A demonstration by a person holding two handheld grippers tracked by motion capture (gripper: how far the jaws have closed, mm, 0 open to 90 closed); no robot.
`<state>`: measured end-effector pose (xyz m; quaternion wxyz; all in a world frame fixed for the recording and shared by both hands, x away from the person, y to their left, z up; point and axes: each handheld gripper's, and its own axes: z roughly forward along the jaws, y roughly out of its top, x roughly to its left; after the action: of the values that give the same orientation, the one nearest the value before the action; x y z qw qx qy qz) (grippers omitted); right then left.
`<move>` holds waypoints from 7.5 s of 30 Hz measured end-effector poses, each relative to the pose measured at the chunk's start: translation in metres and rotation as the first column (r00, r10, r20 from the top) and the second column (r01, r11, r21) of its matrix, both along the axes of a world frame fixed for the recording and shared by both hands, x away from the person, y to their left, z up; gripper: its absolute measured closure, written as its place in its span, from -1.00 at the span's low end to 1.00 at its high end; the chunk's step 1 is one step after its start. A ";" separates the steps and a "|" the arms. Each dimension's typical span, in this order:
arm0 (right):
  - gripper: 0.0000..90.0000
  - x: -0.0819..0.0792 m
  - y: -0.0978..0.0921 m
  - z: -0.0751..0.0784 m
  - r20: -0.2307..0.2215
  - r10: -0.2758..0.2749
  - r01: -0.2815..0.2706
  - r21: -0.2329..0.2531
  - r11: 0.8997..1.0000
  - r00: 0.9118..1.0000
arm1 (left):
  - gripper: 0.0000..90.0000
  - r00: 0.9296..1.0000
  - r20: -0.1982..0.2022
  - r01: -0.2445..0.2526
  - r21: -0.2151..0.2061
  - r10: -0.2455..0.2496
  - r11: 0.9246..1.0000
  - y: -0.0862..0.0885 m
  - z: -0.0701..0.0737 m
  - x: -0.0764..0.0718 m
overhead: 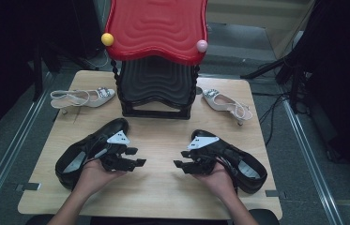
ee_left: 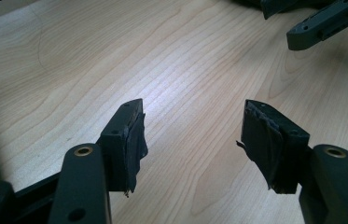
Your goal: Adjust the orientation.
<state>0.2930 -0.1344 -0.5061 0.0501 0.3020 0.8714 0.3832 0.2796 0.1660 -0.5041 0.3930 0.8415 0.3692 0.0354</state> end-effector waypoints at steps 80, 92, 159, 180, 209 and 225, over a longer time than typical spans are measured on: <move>0.12 0.015 0.019 0.002 -0.024 0.066 -0.067 -0.013 0.998 0.998 | 0.13 0.952 -0.102 -0.279 0.108 0.290 0.954 0.123 0.040 -0.043; 0.13 0.011 0.016 0.002 -0.017 0.052 -0.052 -0.022 0.998 0.998 | 0.67 0.939 -0.092 -0.322 0.108 0.332 0.940 0.102 0.028 -0.016; 0.41 -0.009 -0.007 0.021 -0.017 -0.076 0.077 0.058 0.995 0.997 | 0.74 1.000 -0.016 0.014 -0.005 -0.014 1.000 0.029 0.088 -0.007; 1.00 0.007 0.024 0.022 -0.045 -0.058 0.061 0.065 0.996 0.997 | 1.00 0.996 -0.094 0.009 0.004 -0.008 1.000 0.050 0.031 0.042; 1.00 0.000 0.041 0.004 -0.078 -0.050 0.055 0.067 0.996 0.996 | 1.00 0.990 -0.140 0.028 -0.030 -0.032 0.999 0.040 0.005 0.041; 1.00 0.008 0.018 0.007 -0.096 -0.109 0.115 0.060 0.992 0.989 | 1.00 0.984 -0.163 0.058 -0.049 -0.066 0.997 0.010 0.003 0.028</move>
<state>0.3014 -0.1161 -0.4992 0.0213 0.3694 0.8415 0.3937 0.3077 0.1760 -0.5007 0.3807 0.8436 0.3747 -0.0546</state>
